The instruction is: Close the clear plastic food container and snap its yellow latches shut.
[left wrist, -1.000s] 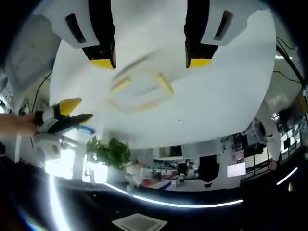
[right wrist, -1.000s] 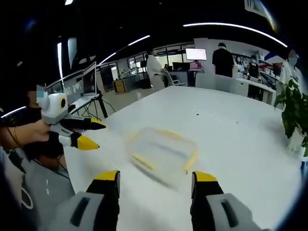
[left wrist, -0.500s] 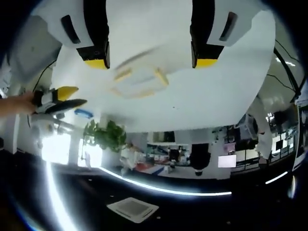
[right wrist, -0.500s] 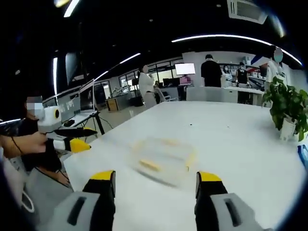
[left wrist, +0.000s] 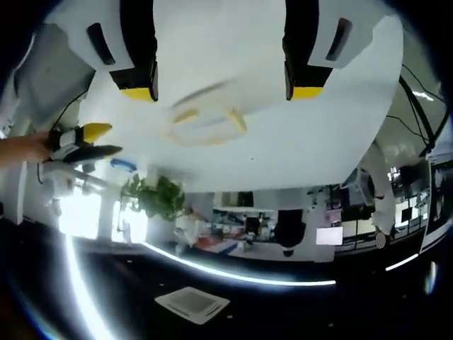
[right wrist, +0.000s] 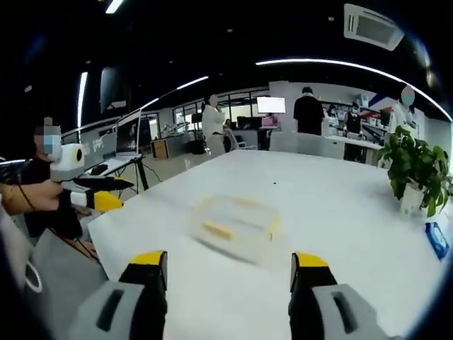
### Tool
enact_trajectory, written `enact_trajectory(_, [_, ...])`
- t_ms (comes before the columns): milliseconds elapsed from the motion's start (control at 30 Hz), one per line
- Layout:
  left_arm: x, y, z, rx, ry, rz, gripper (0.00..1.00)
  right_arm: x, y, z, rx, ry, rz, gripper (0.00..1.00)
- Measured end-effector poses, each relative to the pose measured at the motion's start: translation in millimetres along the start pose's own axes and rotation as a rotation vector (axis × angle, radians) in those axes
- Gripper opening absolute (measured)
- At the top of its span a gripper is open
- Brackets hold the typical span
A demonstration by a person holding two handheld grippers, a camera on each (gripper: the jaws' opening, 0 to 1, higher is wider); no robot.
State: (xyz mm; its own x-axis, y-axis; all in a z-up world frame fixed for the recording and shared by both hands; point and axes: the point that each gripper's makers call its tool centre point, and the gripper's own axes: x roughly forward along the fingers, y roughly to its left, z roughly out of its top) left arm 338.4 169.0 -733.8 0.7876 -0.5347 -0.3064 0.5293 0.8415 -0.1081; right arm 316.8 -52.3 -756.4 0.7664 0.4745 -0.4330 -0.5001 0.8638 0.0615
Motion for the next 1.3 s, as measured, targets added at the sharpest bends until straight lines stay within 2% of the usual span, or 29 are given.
enact_trajectory(67, [-1.3,-0.2,-0.6,0.000,0.003,0.002,0.70,-1.4,-1.3,-2.7,-0.026,0.008,-0.015,0.69])
enact_trajectory(167, [-3.8,1.0,-0.7,-0.007,-0.002,0.010,0.69,-3.3,1.4,-4.3,0.019,0.002,-0.002,0.70])
enact_trajectory(300, [-5.8,1.0,-1.0,-0.011,-0.006,0.013,0.69,-6.0,3.5,-3.7,0.019,-0.007,-0.002,0.70])
enact_trajectory(533, [-6.5,-2.3,-4.0,-0.019,0.000,0.006,0.70,-2.7,6.3,2.1,0.071,-0.035,0.000,0.70])
enact_trajectory(900, [-5.8,1.1,-6.6,-0.022,0.014,0.015,0.68,5.6,14.9,0.1,0.061,-0.011,0.025,0.69])
enact_trajectory(1300, [-0.1,-7.6,-4.0,-0.041,0.007,0.002,0.67,6.9,13.5,-1.7,0.082,-0.007,0.019,0.68])
